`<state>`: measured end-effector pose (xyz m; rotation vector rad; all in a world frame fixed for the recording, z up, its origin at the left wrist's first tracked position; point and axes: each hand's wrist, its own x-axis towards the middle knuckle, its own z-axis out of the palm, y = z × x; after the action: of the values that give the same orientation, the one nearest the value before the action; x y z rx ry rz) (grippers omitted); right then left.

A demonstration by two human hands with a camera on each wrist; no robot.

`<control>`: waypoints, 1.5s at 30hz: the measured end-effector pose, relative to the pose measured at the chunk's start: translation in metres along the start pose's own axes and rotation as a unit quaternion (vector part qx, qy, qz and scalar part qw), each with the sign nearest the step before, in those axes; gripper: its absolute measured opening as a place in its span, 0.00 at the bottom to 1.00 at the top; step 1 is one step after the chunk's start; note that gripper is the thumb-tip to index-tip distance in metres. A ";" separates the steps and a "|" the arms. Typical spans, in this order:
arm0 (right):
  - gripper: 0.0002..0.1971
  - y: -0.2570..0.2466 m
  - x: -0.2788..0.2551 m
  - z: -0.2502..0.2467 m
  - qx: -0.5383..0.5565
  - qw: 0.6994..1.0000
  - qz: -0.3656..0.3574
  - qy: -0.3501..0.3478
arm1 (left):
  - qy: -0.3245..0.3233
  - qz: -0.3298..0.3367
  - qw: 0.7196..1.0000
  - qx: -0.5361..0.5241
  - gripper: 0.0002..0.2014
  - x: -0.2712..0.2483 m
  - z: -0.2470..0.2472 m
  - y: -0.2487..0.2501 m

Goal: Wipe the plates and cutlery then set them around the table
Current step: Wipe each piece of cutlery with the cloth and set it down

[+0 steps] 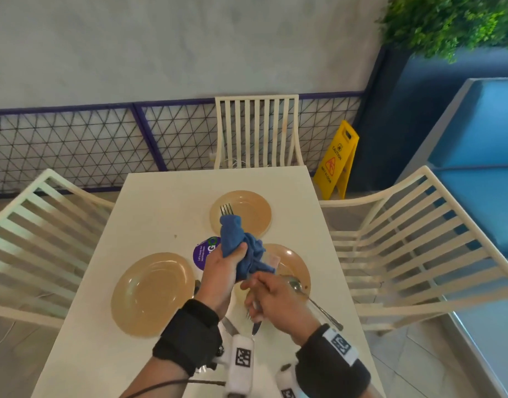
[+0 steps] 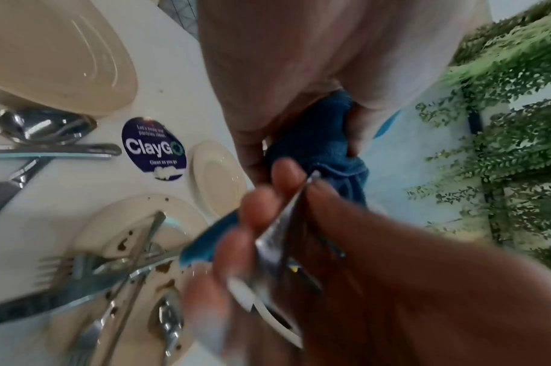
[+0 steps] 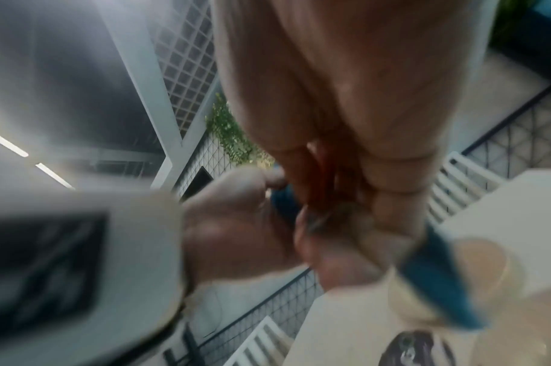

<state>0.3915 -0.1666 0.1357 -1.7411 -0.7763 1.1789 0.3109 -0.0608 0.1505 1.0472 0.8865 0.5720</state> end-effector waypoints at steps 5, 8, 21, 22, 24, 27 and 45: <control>0.11 -0.015 0.013 -0.033 0.000 0.990 -0.032 0.134 | -0.054 0.029 0.983 0.171 0.08 0.004 -0.036 0.002; 0.14 -0.024 0.038 -0.020 0.018 0.992 -0.060 0.106 | -0.097 0.031 0.966 0.236 0.06 0.001 -0.040 -0.003; 0.13 -0.032 0.061 0.019 0.052 0.984 -0.031 0.167 | -0.131 0.060 0.946 0.291 0.12 -0.005 -0.073 -0.002; 0.13 -0.031 0.065 0.015 0.061 0.980 -0.037 0.186 | -0.137 0.065 0.942 0.299 0.12 -0.006 -0.072 -0.002; 0.12 -0.031 0.073 0.004 0.100 0.966 -0.038 0.235 | -0.166 0.067 0.926 0.334 0.10 -0.011 -0.074 -0.006; 0.12 -0.033 0.072 0.010 0.117 0.972 -0.022 0.203 | -0.166 0.063 0.920 0.350 0.10 -0.009 -0.081 -0.006; 0.12 -0.008 0.102 0.009 0.309 0.928 0.050 0.203 | -0.182 -0.028 0.909 0.375 0.08 -0.017 -0.123 -0.022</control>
<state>0.4194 -0.0738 0.1017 -1.4169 -0.0440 0.9406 0.1981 -0.0222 0.1097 1.7476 0.8064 -0.0522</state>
